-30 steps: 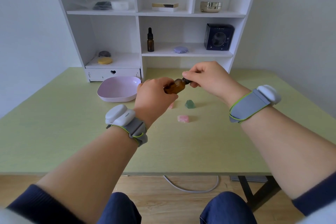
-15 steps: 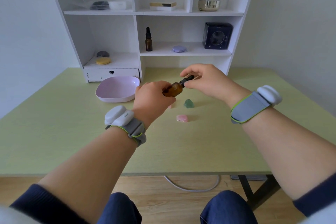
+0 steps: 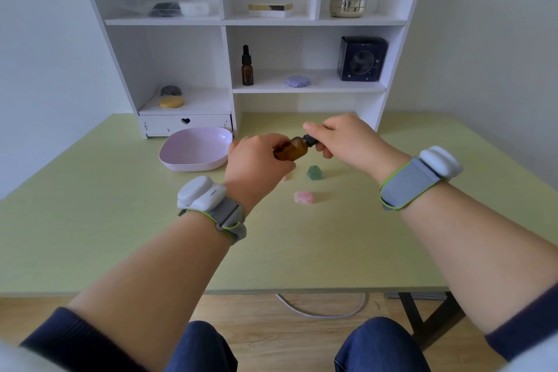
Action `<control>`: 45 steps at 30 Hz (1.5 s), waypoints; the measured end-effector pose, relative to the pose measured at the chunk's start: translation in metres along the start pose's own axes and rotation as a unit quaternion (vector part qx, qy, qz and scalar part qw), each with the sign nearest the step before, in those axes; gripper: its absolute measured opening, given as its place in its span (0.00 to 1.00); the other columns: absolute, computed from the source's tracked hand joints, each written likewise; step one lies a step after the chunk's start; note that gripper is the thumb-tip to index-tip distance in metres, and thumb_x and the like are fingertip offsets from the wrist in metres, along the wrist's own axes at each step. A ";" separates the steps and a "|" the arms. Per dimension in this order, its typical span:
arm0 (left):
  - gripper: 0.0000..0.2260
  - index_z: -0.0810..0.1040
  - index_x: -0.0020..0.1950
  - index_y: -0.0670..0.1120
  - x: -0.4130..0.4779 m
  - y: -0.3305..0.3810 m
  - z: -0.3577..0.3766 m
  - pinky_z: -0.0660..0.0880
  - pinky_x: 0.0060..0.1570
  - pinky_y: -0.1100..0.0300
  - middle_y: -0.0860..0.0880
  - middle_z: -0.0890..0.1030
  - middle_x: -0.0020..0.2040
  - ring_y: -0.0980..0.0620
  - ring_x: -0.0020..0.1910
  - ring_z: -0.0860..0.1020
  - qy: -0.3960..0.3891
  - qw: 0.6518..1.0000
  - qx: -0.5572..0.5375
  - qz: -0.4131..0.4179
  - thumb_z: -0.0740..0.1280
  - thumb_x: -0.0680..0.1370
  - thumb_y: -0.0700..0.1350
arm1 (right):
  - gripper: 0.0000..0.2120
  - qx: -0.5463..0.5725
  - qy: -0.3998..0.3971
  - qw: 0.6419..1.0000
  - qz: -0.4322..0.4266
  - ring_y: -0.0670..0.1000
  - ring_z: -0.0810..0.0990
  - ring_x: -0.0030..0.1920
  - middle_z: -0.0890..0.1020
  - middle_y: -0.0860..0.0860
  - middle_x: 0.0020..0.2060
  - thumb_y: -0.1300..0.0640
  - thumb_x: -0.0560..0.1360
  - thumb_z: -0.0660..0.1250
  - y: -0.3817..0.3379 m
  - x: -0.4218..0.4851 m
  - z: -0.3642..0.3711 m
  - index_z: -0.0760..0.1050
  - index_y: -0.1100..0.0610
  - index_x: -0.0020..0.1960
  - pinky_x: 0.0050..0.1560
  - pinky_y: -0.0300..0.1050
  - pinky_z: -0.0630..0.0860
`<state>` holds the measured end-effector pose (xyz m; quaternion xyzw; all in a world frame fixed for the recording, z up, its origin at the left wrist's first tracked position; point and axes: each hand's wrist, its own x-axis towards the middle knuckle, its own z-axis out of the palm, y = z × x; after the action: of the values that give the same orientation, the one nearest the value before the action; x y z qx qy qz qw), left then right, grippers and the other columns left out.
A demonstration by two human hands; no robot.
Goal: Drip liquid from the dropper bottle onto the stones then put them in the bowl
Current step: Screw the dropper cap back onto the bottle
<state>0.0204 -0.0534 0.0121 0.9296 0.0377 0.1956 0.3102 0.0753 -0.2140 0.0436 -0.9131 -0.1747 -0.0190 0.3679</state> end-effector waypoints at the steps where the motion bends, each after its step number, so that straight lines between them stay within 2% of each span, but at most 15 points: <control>1: 0.12 0.82 0.51 0.56 0.000 -0.001 0.000 0.72 0.58 0.47 0.53 0.85 0.43 0.48 0.48 0.79 0.000 1.000 0.001 0.000 0.71 0.68 0.47 | 0.22 -0.004 0.002 1.000 -0.005 0.52 0.81 0.39 0.82 0.49 0.35 0.40 0.79 0.61 0.001 0.000 0.001 0.80 0.59 0.45 0.38 0.42 0.73; 4: 0.11 0.82 0.50 0.55 0.001 -0.003 0.001 0.72 0.58 0.47 0.53 0.85 0.42 0.49 0.48 0.79 0.001 1.000 0.006 -0.004 0.71 0.68 0.47 | 0.15 -0.008 0.007 0.999 -0.031 0.50 0.80 0.46 0.82 0.49 0.45 0.41 0.75 0.67 0.000 0.000 -0.001 0.79 0.51 0.53 0.45 0.44 0.75; 6: 0.11 0.82 0.50 0.55 0.002 -0.004 0.002 0.72 0.57 0.47 0.53 0.84 0.42 0.49 0.48 0.79 0.004 1.000 0.015 -0.005 0.71 0.68 0.47 | 0.13 0.011 -0.010 0.999 -0.049 0.48 0.80 0.48 0.80 0.46 0.50 0.47 0.74 0.69 -0.002 0.000 -0.002 0.77 0.46 0.58 0.46 0.41 0.76; 8: 0.12 0.82 0.50 0.56 0.003 -0.005 0.002 0.72 0.57 0.47 0.53 0.84 0.43 0.49 0.48 0.79 0.005 1.000 0.016 -0.004 0.71 0.68 0.47 | 0.12 0.016 -0.022 0.997 -0.066 0.49 0.80 0.49 0.81 0.47 0.51 0.55 0.74 0.69 -0.003 0.000 -0.002 0.78 0.46 0.57 0.48 0.42 0.76; 10: 0.12 0.82 0.50 0.56 0.003 -0.005 0.003 0.73 0.57 0.47 0.54 0.84 0.42 0.49 0.47 0.79 0.006 1.000 0.013 -0.003 0.71 0.68 0.47 | 0.10 -0.003 -0.017 0.997 -0.076 0.49 0.80 0.47 0.82 0.48 0.50 0.58 0.75 0.67 -0.004 0.001 -0.002 0.80 0.49 0.54 0.46 0.41 0.75; 13: 0.12 0.82 0.49 0.56 0.004 -0.005 0.003 0.73 0.56 0.48 0.53 0.84 0.41 0.49 0.45 0.79 0.010 1.000 0.013 -0.001 0.70 0.67 0.47 | 0.07 -0.029 -0.014 0.997 -0.073 0.46 0.77 0.40 0.82 0.48 0.46 0.55 0.77 0.66 -0.004 0.003 -0.001 0.80 0.50 0.52 0.39 0.38 0.72; 18: 0.10 0.82 0.47 0.53 0.004 -0.006 0.007 0.71 0.57 0.48 0.51 0.84 0.39 0.48 0.44 0.78 0.020 1.000 0.014 0.006 0.70 0.67 0.47 | 0.11 -0.048 -0.025 0.997 -0.056 0.55 0.81 0.43 0.83 0.50 0.42 0.49 0.80 0.61 -0.003 0.003 0.001 0.77 0.55 0.51 0.41 0.46 0.75; 22: 0.10 0.81 0.47 0.55 0.004 -0.008 0.009 0.68 0.57 0.51 0.53 0.84 0.40 0.49 0.46 0.78 0.021 1.000 0.016 0.014 0.70 0.67 0.48 | 0.15 -0.083 -0.020 0.995 -0.053 0.51 0.73 0.35 0.80 0.54 0.41 0.46 0.81 0.59 -0.003 0.003 0.003 0.75 0.57 0.51 0.36 0.45 0.68; 27: 0.11 0.81 0.49 0.56 0.005 -0.011 0.009 0.64 0.55 0.53 0.54 0.84 0.41 0.50 0.47 0.78 0.017 1.000 0.011 0.018 0.70 0.68 0.49 | 0.10 0.003 -0.022 0.999 -0.049 0.48 0.80 0.44 0.83 0.48 0.44 0.47 0.79 0.64 0.001 0.000 0.000 0.77 0.52 0.54 0.45 0.42 0.74; 31: 0.11 0.81 0.50 0.55 0.007 -0.011 0.009 0.63 0.52 0.54 0.53 0.84 0.41 0.49 0.47 0.78 0.020 0.999 0.013 0.022 0.69 0.69 0.48 | 0.09 0.009 -0.020 0.997 -0.071 0.50 0.80 0.47 0.83 0.50 0.48 0.54 0.76 0.69 0.003 0.000 0.001 0.78 0.51 0.56 0.47 0.41 0.74; 36: 0.10 0.81 0.50 0.56 0.007 -0.011 0.009 0.62 0.53 0.54 0.54 0.84 0.41 0.50 0.49 0.78 0.014 0.999 0.017 0.029 0.70 0.69 0.49 | 0.09 0.011 -0.002 0.998 -0.068 0.48 0.81 0.45 0.83 0.49 0.44 0.51 0.76 0.70 0.004 0.001 0.004 0.78 0.54 0.53 0.45 0.39 0.75; 38: 0.10 0.81 0.51 0.57 0.008 -0.011 0.009 0.63 0.56 0.53 0.55 0.85 0.43 0.50 0.50 0.78 0.012 0.999 0.016 0.030 0.70 0.70 0.51 | 0.09 0.024 0.006 0.997 -0.069 0.47 0.82 0.43 0.84 0.49 0.42 0.50 0.76 0.70 0.005 0.002 0.005 0.78 0.54 0.53 0.43 0.37 0.74; 41: 0.11 0.82 0.51 0.56 0.009 -0.008 0.009 0.66 0.61 0.49 0.54 0.85 0.44 0.49 0.51 0.79 0.020 0.999 0.011 0.032 0.71 0.70 0.52 | 0.10 0.039 0.020 0.996 -0.072 0.41 0.79 0.35 0.84 0.49 0.39 0.49 0.76 0.69 0.007 0.004 0.006 0.77 0.55 0.51 0.33 0.29 0.70; 43: 0.12 0.82 0.52 0.56 0.010 -0.006 0.010 0.67 0.61 0.47 0.54 0.85 0.44 0.49 0.51 0.79 0.030 0.999 0.010 0.032 0.72 0.70 0.53 | 0.12 0.041 0.036 0.996 -0.073 0.36 0.76 0.29 0.82 0.48 0.36 0.48 0.76 0.68 0.007 0.006 0.007 0.76 0.57 0.50 0.29 0.26 0.68; 45: 0.12 0.82 0.53 0.56 0.011 -0.004 0.011 0.67 0.60 0.48 0.54 0.85 0.44 0.49 0.50 0.79 0.044 0.998 0.012 0.035 0.72 0.70 0.54 | 0.14 0.037 0.055 0.995 -0.071 0.37 0.77 0.29 0.80 0.48 0.35 0.46 0.77 0.67 0.007 0.009 0.007 0.75 0.58 0.50 0.28 0.25 0.67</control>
<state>0.0349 -0.0545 0.0055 0.9244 0.0208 0.2468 0.2902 0.0853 -0.2112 0.0348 -0.8816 -0.2192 -0.0885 0.4084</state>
